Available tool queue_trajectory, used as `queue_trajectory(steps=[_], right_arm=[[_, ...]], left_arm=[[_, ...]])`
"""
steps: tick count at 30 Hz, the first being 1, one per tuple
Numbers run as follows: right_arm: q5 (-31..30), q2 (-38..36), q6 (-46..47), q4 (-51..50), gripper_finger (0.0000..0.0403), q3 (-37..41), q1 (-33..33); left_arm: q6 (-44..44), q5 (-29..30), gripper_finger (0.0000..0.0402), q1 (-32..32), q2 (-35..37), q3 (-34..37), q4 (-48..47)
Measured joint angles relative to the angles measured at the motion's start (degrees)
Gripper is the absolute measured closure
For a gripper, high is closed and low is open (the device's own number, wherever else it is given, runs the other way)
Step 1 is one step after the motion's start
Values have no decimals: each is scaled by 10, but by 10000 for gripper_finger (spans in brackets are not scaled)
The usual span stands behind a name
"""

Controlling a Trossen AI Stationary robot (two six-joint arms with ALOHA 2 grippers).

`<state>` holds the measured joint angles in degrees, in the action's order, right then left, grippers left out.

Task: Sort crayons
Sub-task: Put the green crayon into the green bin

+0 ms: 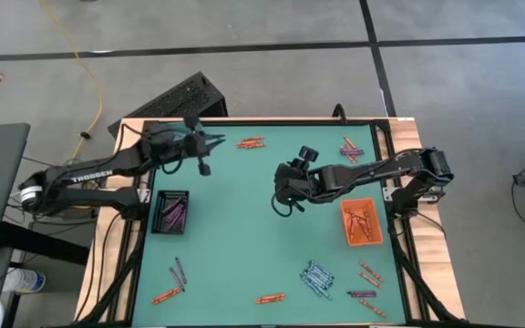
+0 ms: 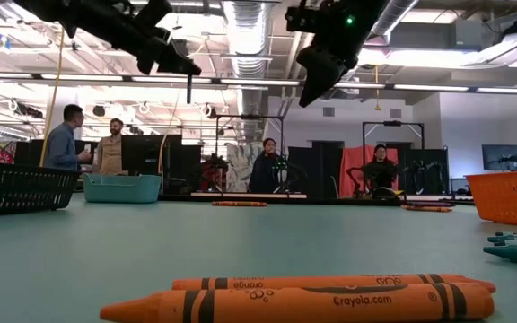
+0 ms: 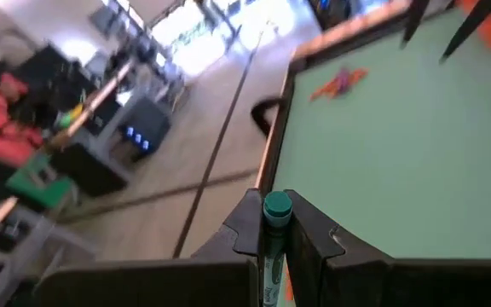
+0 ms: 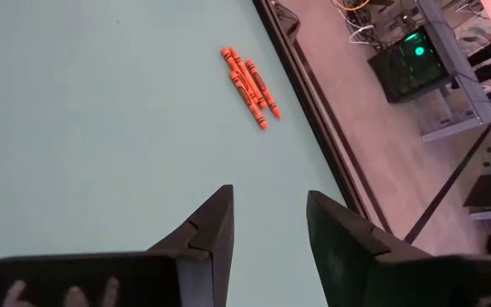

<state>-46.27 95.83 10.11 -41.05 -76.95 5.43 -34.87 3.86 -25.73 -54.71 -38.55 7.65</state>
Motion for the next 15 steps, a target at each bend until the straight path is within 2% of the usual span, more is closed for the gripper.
queue_trajectory(steps=[7, 15], right_arm=[[4, 0, 0, 4, 255, 0, 0], [58, 0, 0, 6, 255, 0, 0]], left_arm=[[17, 2, 394, -54, 0, 0, -26], [46, 3, 394, -112, -4, 0, -73]])
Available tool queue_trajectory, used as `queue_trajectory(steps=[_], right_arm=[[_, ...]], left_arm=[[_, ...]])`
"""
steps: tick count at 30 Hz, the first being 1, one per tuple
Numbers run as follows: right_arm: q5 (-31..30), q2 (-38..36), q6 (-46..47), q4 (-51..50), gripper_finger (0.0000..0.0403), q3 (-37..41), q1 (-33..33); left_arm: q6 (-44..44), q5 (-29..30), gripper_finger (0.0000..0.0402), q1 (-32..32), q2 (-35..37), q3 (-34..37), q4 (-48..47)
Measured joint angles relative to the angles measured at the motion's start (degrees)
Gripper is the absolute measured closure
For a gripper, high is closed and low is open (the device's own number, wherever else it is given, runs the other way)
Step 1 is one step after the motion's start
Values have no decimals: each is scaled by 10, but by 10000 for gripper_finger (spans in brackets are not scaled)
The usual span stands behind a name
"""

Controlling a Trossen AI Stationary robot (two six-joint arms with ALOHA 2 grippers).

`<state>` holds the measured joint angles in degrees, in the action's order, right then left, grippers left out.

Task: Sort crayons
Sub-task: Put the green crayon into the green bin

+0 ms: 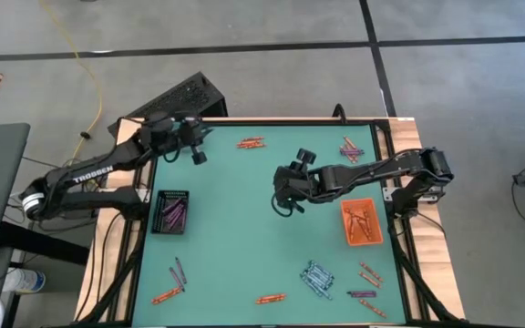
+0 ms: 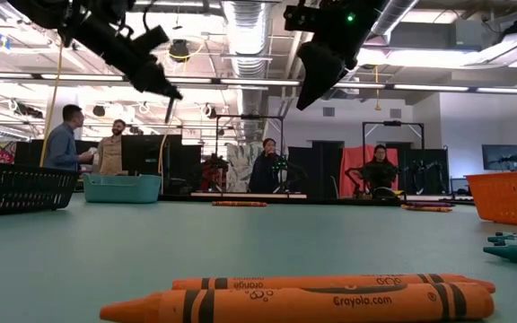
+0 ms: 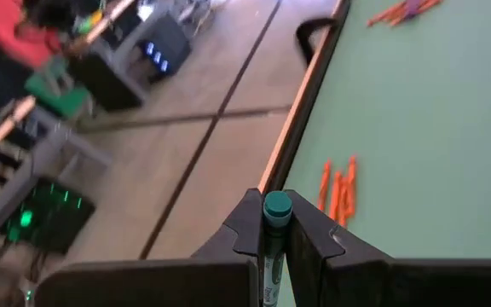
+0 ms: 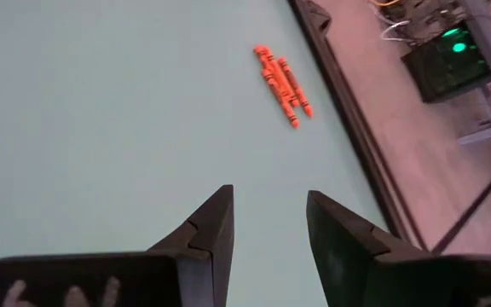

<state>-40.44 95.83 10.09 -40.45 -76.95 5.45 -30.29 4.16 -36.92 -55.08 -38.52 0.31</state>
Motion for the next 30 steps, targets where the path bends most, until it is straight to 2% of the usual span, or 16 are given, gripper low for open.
queue_trajectory(steps=[9, 17, 24, 30], right_arm=[[6, 0, 0, 4, 255, 0, 0], [6, 0, 0, 6, 255, 0, 0], [6, 0, 0, 6, 255, 0, 0], [6, 0, 0, 7, 255, 0, 0]], left_arm=[[-23, 82, 394, -65, -71, 0, -35], [-44, 97, 394, -124, -145, 0, -50], [-76, 114, 394, -147, -175, 0, -95], [-127, 117, 369, -158, -194, 0, -134]])
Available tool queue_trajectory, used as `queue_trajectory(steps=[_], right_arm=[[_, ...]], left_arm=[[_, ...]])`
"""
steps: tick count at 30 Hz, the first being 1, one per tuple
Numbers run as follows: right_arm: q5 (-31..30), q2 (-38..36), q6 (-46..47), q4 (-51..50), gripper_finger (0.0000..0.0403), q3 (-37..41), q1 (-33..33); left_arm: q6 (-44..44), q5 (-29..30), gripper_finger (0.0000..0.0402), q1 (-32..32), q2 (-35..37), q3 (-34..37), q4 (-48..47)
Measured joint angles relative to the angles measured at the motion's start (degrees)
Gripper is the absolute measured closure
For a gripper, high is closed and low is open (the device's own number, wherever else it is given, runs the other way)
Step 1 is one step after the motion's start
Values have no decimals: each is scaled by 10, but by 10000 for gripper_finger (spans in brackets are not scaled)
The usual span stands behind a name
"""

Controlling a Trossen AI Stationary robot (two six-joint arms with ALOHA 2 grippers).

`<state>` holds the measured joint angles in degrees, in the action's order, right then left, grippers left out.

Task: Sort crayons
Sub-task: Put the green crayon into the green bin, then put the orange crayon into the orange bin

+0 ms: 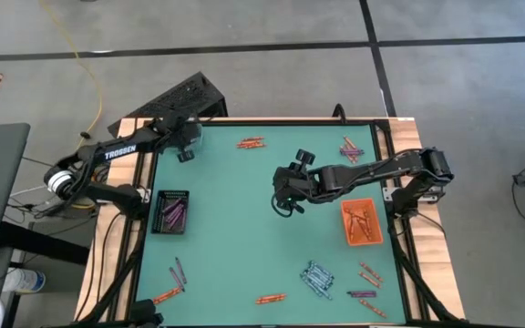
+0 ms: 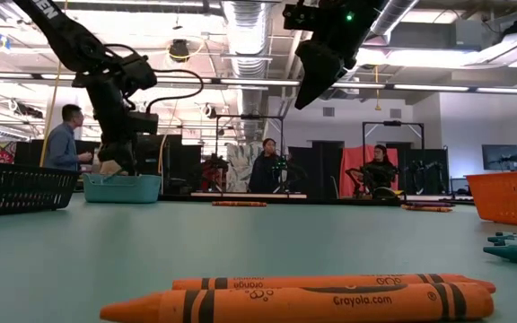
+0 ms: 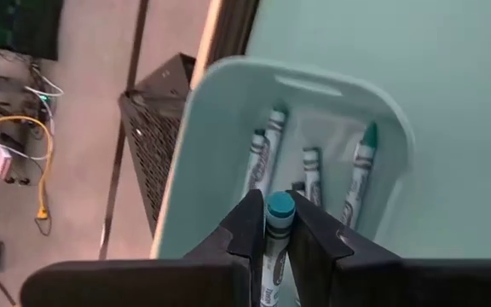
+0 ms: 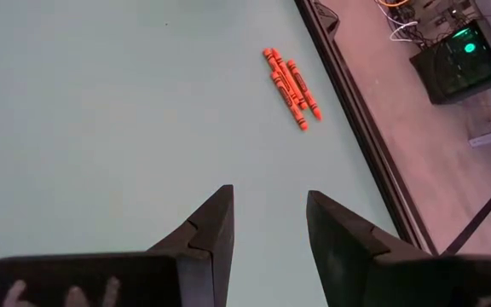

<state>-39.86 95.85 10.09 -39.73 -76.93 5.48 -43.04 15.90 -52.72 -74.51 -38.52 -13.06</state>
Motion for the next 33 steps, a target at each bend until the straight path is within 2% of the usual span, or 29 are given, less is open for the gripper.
queue_trajectory(steps=[12, 22, 27, 33], right_arm=[[0, 0, 0, 1, 255, 0, 0], [0, 0, 0, 0, 255, 0, 0], [0, 0, 0, 1, 255, 0, 0], [0, 0, 0, 2, 255, 0, 0]], left_arm=[[28, -6, 354, 1, -5, 0, -4], [108, -7, 279, 13, 18, 0, 13], [171, -69, 267, 49, 59, -16, 14], [250, -236, 269, 119, 98, -22, 21]])
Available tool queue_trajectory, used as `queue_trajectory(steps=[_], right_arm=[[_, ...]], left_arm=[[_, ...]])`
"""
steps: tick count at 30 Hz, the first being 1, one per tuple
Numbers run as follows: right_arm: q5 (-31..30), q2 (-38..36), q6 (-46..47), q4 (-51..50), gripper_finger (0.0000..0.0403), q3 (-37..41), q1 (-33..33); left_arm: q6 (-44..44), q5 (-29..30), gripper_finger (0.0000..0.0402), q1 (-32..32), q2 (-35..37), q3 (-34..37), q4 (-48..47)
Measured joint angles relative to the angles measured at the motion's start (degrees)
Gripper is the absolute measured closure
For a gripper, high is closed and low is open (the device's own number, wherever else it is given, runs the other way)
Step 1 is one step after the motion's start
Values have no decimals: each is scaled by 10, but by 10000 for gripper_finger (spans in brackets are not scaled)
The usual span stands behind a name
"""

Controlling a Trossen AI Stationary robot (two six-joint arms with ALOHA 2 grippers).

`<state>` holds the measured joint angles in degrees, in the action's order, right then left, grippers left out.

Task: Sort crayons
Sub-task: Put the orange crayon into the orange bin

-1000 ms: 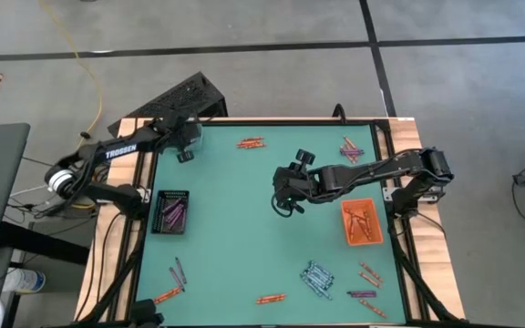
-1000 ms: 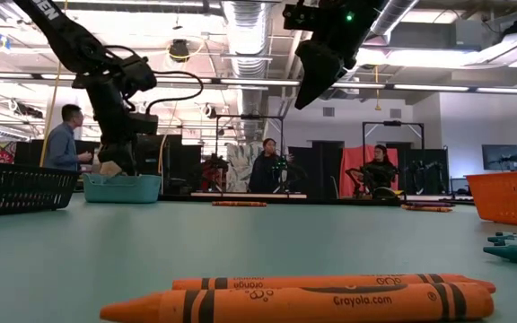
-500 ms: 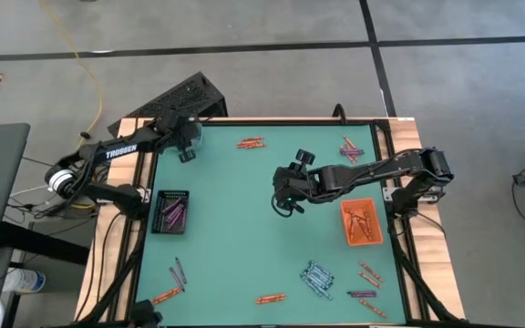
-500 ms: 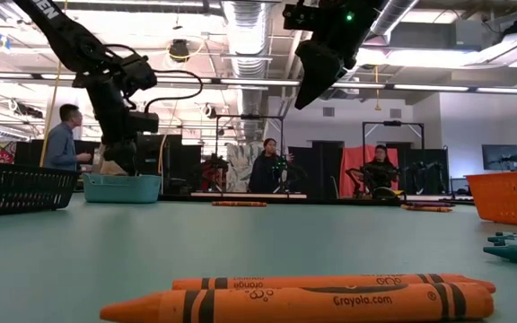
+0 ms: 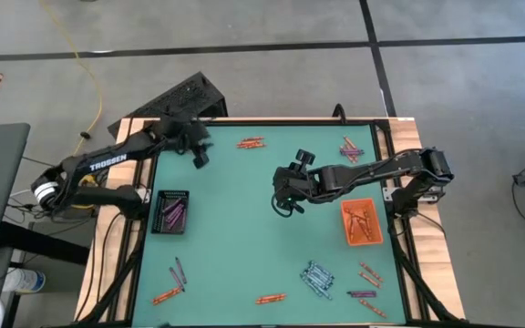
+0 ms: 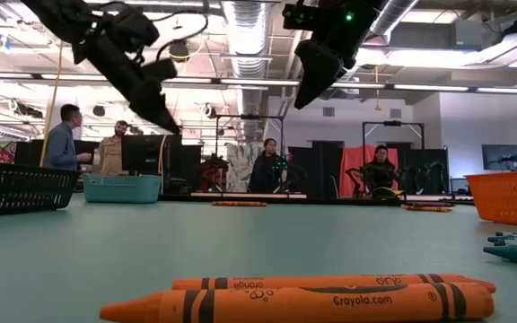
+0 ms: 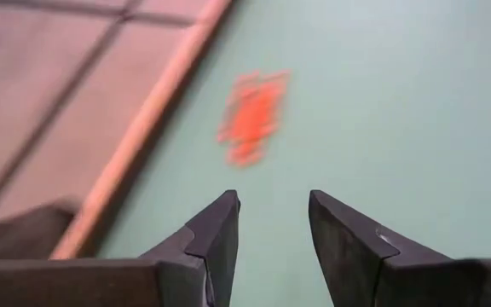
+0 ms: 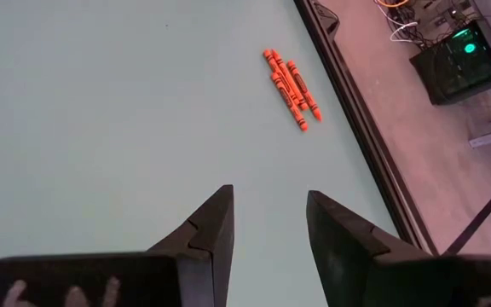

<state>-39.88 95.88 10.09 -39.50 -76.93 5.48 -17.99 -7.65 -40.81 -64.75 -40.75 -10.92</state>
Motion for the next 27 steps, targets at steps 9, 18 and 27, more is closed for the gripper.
queue_trajectory(steps=[9, 18, 27], right_arm=[[0, 0, 0, 12, 255, 0, 0], [98, 0, -15, 27, 255, 0, -4], [139, 7, -15, 34, 255, 0, -16]], left_arm=[[12, -56, 270, 175, -1, 31, 17], [36, -7, 270, 313, -15, 106, 137], [61, 51, 270, 388, -20, 158, 217]])
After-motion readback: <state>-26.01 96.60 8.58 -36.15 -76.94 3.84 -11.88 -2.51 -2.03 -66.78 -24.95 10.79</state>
